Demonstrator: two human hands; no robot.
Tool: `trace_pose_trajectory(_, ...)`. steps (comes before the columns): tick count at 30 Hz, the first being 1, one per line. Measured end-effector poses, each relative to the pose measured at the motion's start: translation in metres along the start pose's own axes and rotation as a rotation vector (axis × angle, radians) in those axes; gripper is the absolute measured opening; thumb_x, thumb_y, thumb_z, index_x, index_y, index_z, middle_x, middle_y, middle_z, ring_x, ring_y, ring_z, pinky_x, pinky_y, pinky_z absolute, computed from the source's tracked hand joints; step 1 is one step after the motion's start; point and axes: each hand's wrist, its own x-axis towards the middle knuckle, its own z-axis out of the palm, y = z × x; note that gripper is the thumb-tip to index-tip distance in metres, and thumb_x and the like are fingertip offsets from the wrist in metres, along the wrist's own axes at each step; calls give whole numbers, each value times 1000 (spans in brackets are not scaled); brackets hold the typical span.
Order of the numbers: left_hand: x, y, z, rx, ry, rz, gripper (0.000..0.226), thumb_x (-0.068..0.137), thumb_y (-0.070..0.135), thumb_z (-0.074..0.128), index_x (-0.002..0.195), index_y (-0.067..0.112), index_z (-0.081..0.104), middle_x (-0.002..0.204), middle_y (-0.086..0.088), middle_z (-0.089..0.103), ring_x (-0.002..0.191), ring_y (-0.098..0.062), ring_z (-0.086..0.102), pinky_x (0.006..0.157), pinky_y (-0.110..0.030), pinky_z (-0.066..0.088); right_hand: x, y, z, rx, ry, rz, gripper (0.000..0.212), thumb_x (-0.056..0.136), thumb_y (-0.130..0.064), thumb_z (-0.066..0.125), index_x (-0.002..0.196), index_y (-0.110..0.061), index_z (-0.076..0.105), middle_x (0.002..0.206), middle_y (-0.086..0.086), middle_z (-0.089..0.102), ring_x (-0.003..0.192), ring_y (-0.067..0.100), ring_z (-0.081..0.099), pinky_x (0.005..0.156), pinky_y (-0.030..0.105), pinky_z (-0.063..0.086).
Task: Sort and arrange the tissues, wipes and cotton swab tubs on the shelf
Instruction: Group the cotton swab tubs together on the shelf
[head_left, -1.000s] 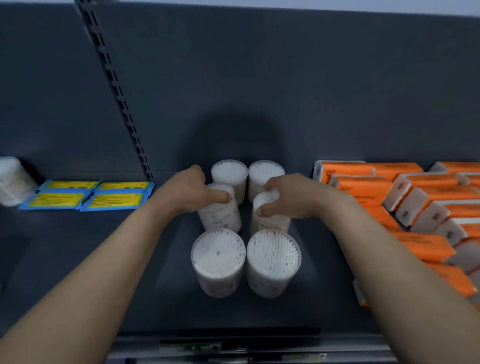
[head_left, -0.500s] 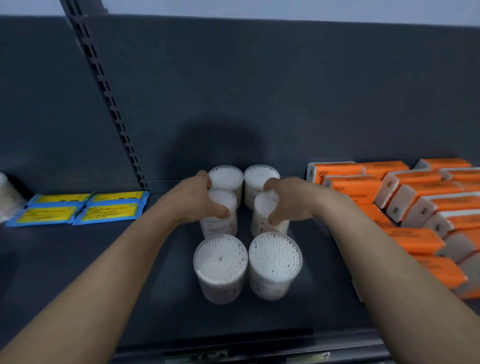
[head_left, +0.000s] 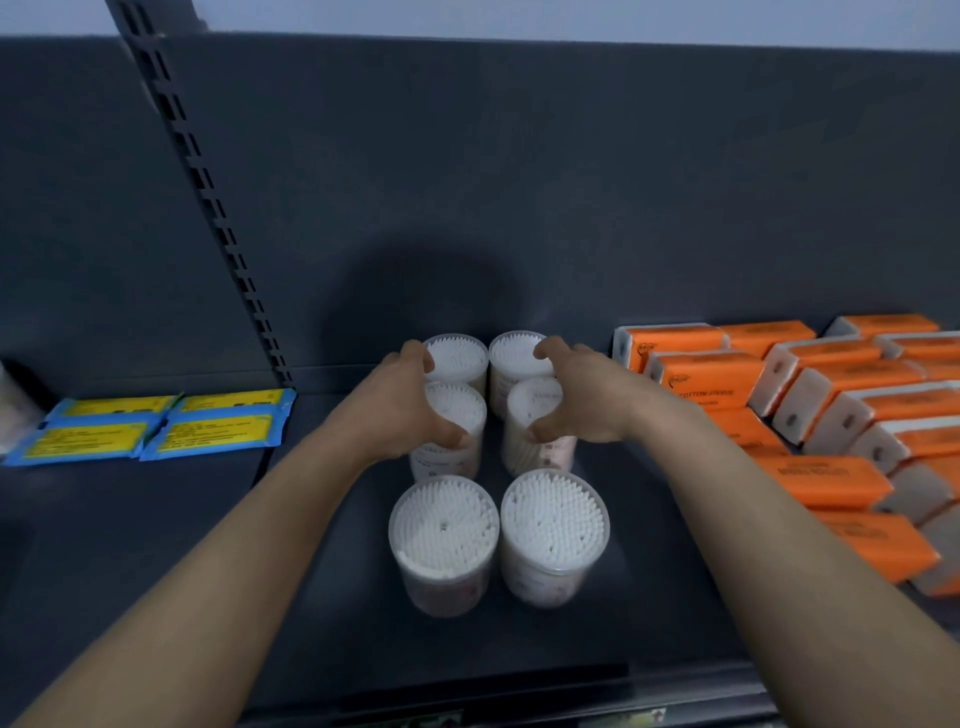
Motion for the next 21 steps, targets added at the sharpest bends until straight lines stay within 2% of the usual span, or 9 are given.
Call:
trace_pose_trajectory(3,-1,-1,1,11,-1,-2,82,58,34,85,123,17,39,120,-2,46,101,-16,49,78,-26,40,2,1,-1,-27,-25,-5,88,77,-37,73,144,-24,18,139,4,34,118,24,49,70,27,36)
trace_pose_trajectory(7,-5,1,-3,-12,32,-17,76,62,37,82,123,17,41,118,0,45,99,-14,47,76,-25,37,0,1,-8,-64,3,-17,84,79,-40,71,143,-19,21,138,6,35,121,26,46,81,30,35)
trace_pose_trajectory(11,-18,5,-13,-55,197,-2,50,71,34,76,109,17,48,107,1,51,92,-14,51,72,-26,37,3,-3,-17,-38,149,-128,51,82,-34,67,123,-13,45,119,6,52,108,24,51,80,29,40)
trace_pose_trajectory(14,-34,7,-18,-41,210,28,36,72,34,75,98,18,55,92,5,57,84,-13,55,65,-25,42,-5,-10,-20,-7,154,-189,35,82,-35,66,109,-15,57,105,1,60,97,18,56,77,27,43)
trace_pose_trajectory(17,-54,5,-21,-12,31,26,44,66,43,77,100,24,57,96,9,59,86,-8,56,73,-25,47,-23,-17,-16,-67,0,-162,40,77,-44,69,109,-22,60,108,-4,61,95,14,55,82,27,46)
trace_pose_trajectory(21,-77,5,-22,106,-316,35,76,62,46,80,127,32,43,120,12,48,103,-9,51,86,-26,44,-51,-25,-4,-151,-245,-55,69,71,-56,71,130,-31,46,128,-9,52,112,16,52,94,32,44)
